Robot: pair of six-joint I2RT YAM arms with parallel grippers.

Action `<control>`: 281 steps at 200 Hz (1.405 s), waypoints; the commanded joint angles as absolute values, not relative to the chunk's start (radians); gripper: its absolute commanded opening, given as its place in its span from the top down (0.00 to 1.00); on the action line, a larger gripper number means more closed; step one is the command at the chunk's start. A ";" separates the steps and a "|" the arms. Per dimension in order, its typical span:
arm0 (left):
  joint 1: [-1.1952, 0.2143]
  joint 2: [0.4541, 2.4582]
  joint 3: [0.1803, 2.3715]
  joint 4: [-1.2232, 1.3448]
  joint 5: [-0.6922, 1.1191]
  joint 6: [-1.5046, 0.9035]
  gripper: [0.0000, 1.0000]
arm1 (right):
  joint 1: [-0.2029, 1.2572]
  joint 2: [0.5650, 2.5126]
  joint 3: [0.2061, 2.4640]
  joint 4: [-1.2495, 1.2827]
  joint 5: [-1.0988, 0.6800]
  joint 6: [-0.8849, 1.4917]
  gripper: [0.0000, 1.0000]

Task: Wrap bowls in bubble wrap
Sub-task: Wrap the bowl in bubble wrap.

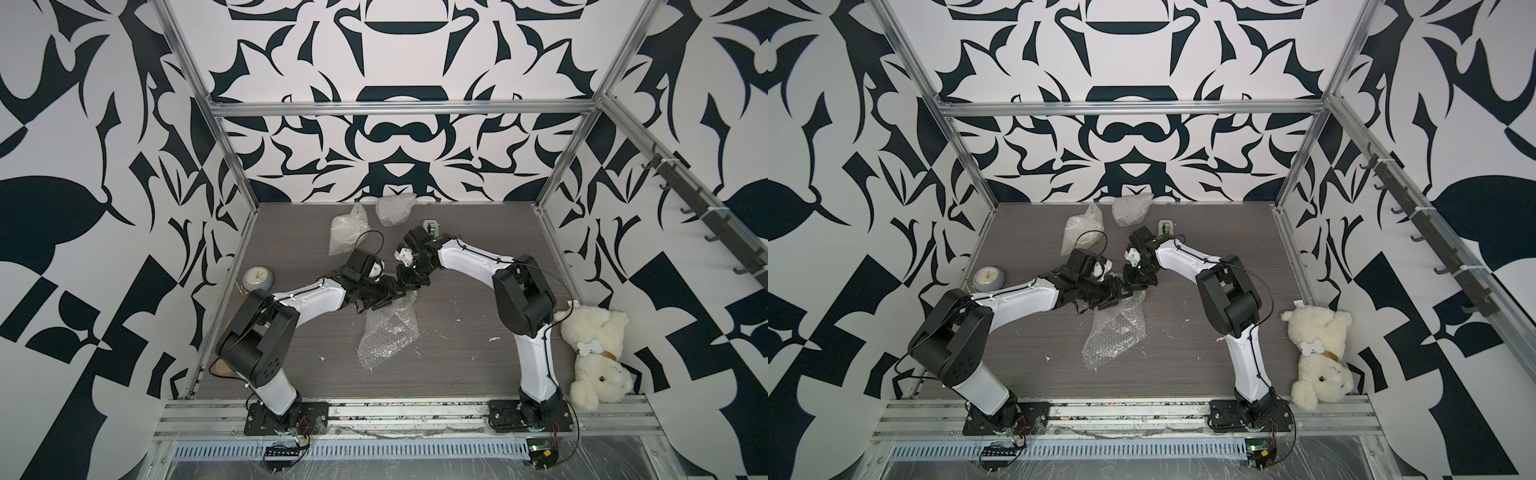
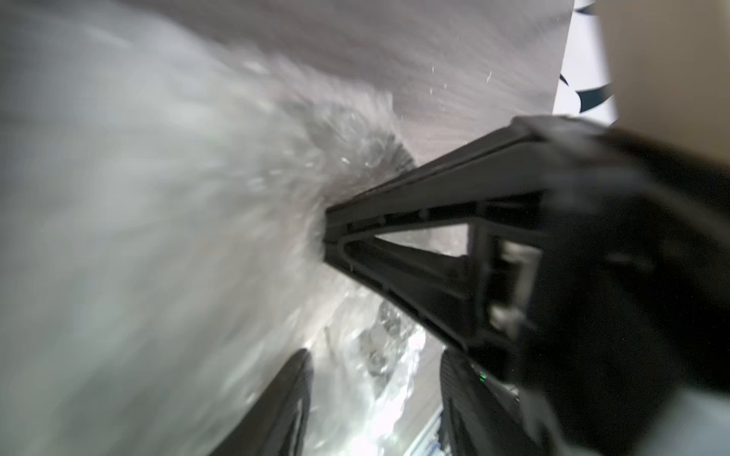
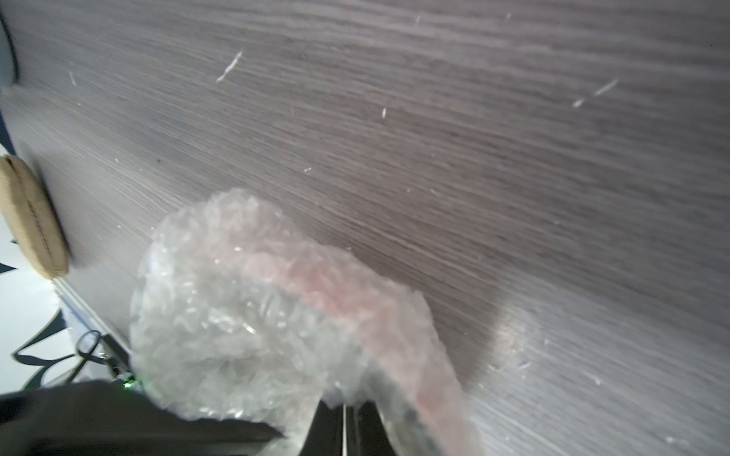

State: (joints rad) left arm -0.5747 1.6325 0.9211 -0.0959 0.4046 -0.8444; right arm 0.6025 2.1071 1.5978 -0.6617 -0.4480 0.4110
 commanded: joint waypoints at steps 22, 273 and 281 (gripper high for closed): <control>-0.523 1.587 0.979 -0.361 0.140 -0.743 0.41 | 0.610 2.167 1.705 -0.776 -0.355 0.279 0.90; -0.463 1.501 0.852 -0.130 0.224 -0.764 0.38 | 0.559 2.306 1.910 -0.756 -0.445 0.133 0.91; -0.462 1.533 0.866 -0.115 0.254 -0.748 0.40 | 0.559 2.309 1.914 -0.755 -0.457 0.121 0.91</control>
State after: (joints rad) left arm -0.4606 1.4620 0.8574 -0.1898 0.1505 -0.8101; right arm 0.5640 2.2944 1.9026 -0.7673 -0.4572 0.1669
